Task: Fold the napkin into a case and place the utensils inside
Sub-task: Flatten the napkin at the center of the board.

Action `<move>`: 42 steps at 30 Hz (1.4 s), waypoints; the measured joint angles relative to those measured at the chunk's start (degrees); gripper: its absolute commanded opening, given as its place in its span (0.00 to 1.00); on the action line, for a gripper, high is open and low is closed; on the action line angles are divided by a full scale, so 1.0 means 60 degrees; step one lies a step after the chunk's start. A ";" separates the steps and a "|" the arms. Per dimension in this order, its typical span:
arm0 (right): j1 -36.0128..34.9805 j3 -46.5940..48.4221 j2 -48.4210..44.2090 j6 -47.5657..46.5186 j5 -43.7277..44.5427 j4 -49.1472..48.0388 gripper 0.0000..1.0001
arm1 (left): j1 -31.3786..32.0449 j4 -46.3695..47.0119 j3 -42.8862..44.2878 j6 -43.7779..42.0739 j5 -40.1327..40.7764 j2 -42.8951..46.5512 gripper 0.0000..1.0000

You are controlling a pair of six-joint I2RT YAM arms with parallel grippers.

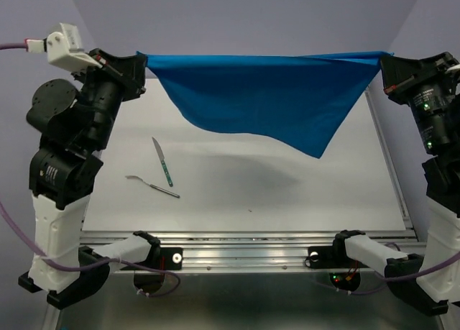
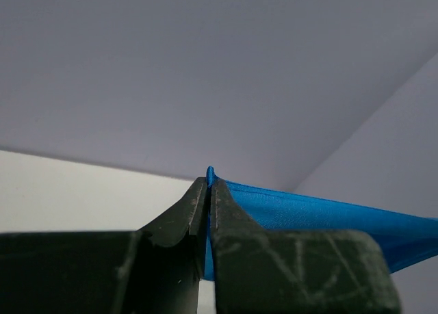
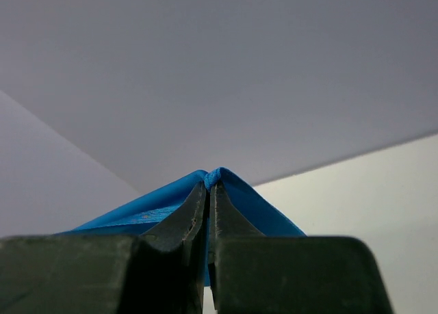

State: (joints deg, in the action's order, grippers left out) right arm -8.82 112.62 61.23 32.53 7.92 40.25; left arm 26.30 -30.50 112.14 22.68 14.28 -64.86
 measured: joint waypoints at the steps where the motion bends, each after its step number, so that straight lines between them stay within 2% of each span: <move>1: -0.0018 0.0168 -0.0040 -0.0007 -0.0157 0.0073 0.01 | 0.0000 0.0015 -0.0018 0.0004 -0.0098 0.0277 0.00; 6: -0.0055 0.0423 -0.0681 0.0131 -0.0907 0.0463 0.01 | 0.0044 0.0091 -0.0178 0.0058 -0.0594 0.1264 0.00; 12: -0.0069 0.0106 -0.1406 0.0510 -0.1180 0.0648 0.01 | 0.0055 0.0182 -0.0313 0.0025 -0.0918 0.1581 0.00; 17: -0.0069 -0.1082 -0.1483 0.0466 -0.0321 0.0703 0.01 | 0.0051 0.0160 -0.1155 0.0098 -0.0554 0.1082 0.00; 20: -0.0058 -0.2033 -0.1115 0.0270 0.0492 0.0608 0.01 | 0.0026 0.0273 -0.2051 0.0138 -0.0240 0.0277 0.00; 25: -0.0025 -0.3963 0.0594 -0.0291 0.1814 -0.0004 0.01 | -0.0357 0.0812 -0.3734 0.0233 -0.0251 -0.1402 0.00; 29: -0.0025 -0.5541 0.2200 -0.0608 0.2025 -0.1126 0.01 | -0.0845 0.1351 -0.4765 0.0372 -0.0597 -0.3056 0.00; 31: -0.0025 -0.6237 0.3042 -0.0747 0.2040 -0.1668 0.01 | -0.1005 0.1490 -0.4823 0.0382 -0.0780 -0.3905 0.00; 35: -0.0025 -0.6320 0.4656 -0.0976 0.2146 -0.2594 0.01 | -0.1246 0.1734 -0.4222 0.0364 -0.1042 -0.5610 0.00; 39: -0.0022 -0.5136 0.6736 -0.1224 0.2142 -0.3355 0.01 | -0.1519 0.1916 -0.2936 0.0295 -0.1428 -0.7293 0.00; 42: 0.0011 -0.4430 0.7675 -0.1373 0.2065 -0.3945 0.01 | -0.1810 0.2000 -0.1982 0.0211 -0.1756 -0.8324 0.00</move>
State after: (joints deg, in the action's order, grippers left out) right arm -8.75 86.04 107.28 24.29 20.32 16.58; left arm 15.44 -18.50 100.25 23.94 3.75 -114.80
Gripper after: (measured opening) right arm 0.036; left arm 0.134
